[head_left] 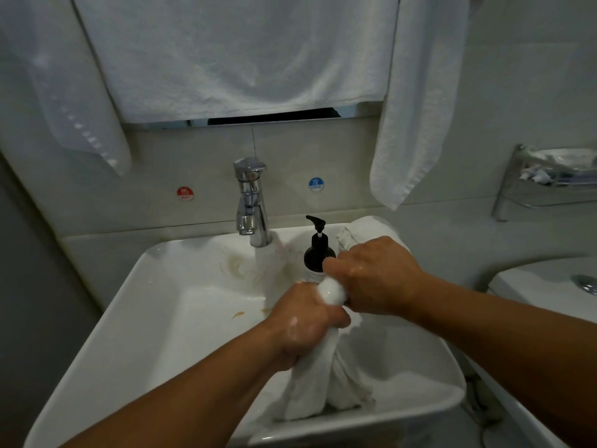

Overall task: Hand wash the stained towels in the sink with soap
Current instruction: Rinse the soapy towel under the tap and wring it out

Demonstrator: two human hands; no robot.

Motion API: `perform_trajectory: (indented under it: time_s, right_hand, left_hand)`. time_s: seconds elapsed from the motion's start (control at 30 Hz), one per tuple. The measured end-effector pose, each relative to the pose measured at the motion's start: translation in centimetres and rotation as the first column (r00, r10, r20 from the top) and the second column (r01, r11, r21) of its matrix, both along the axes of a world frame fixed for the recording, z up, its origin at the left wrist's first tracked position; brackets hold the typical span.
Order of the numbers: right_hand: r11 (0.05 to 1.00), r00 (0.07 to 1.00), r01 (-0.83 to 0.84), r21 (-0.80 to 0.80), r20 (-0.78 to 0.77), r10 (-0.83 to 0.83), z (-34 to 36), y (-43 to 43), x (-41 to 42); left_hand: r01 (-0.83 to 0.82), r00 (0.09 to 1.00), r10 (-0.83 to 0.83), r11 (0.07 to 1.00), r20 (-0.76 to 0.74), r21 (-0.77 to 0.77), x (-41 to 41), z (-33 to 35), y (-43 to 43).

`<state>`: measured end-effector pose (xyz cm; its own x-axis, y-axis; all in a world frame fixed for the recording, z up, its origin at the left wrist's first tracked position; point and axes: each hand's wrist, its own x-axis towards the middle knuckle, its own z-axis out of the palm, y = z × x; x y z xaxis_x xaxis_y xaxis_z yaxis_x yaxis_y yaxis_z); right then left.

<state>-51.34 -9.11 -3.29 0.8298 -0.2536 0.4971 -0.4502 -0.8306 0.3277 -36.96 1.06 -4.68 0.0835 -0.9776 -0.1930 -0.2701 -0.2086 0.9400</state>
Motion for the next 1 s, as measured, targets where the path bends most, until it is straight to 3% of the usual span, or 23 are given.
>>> perform_trajectory:
  time_s: [0.1, 0.2, 0.27, 0.33, 0.43, 0.5, 0.6, 0.67, 0.77, 0.8, 0.83, 0.93, 1.0]
  right_hand:
    - [1.000, 1.000, 0.002, 0.001, -0.019, -0.002, 0.0, 0.1, 0.0]
    - [0.999, 0.998, 0.050, 0.014, 0.030, -0.051, 0.3, 0.2, -1.1]
    - [0.996, 0.995, 0.088, 0.019, 0.052, -0.089, 0.5, 0.6, -2.0]
    - [0.987, 0.990, 0.138, 0.087, -0.043, -0.134, 0.3, 1.0, -2.6]
    - [0.915, 0.958, 0.247, 0.318, -0.221, -0.181, 1.1, 1.8, -3.5]
    - [0.841, 0.945, 0.255, 0.477, -0.309, -0.111, 3.0, 2.1, -3.8]
    - [0.789, 0.906, 0.297, 0.538, -0.421, -0.055, 5.3, 1.7, -2.9]
    - [0.656, 0.869, 0.394, 0.644, -0.493, -0.039, 5.7, 1.3, -1.8]
    - [0.285, 0.852, 0.500, 0.818, -0.523, 0.009, 4.9, 1.0, -1.2]
    - [0.280, 0.853, 0.498, 0.821, -0.522, 0.013, 4.9, 1.1, -1.2]
    - [0.342, 0.856, 0.486, 0.804, -0.517, 0.000, 5.0, 1.1, -1.1]
    - [0.638, 0.859, 0.444, 0.630, -0.502, -0.102, 5.1, 1.7, -0.5]
    - [0.729, 0.850, 0.454, 0.513, -0.494, -0.182, 4.9, 2.2, -0.5]
  left_hand:
    - [-0.006, 0.999, 0.007, 1.000, 0.045, -0.028, -0.1, 0.0, 0.1]
    - [0.153, 0.976, -0.135, 0.984, 0.172, -0.096, 1.2, 0.3, 0.0]
    - [0.272, 0.919, -0.240, 0.961, 0.313, -0.061, 2.2, 0.5, 0.1]
    - [0.341, 0.834, -0.266, 0.937, 0.484, -0.072, 2.4, 0.5, -0.1]
    - [0.345, 0.707, -0.127, 0.921, 0.696, -0.182, 2.2, 0.5, -0.7]
    - [0.375, 0.615, -0.022, 0.887, 0.788, -0.269, 1.9, 0.4, -1.0]
    - [0.468, 0.511, 0.078, 0.810, 0.856, -0.353, 1.0, 0.5, -0.9]
    - [0.504, 0.480, 0.160, 0.755, 0.863, -0.420, 0.7, 0.4, -1.0]
    - [0.520, 0.451, 0.220, 0.723, 0.865, -0.455, 1.3, 0.2, -1.3]
    - [0.516, 0.445, 0.192, 0.743, 0.875, -0.426, 1.6, 0.4, -1.4]
    - [0.507, 0.456, 0.133, 0.773, 0.880, -0.380, 2.1, 0.5, -1.5]
    - [0.488, 0.526, 0.025, 0.810, 0.850, -0.325, 3.3, 0.9, -1.7]
    - [0.466, 0.549, 0.030, 0.819, 0.835, -0.335, 3.4, 0.7, -1.7]
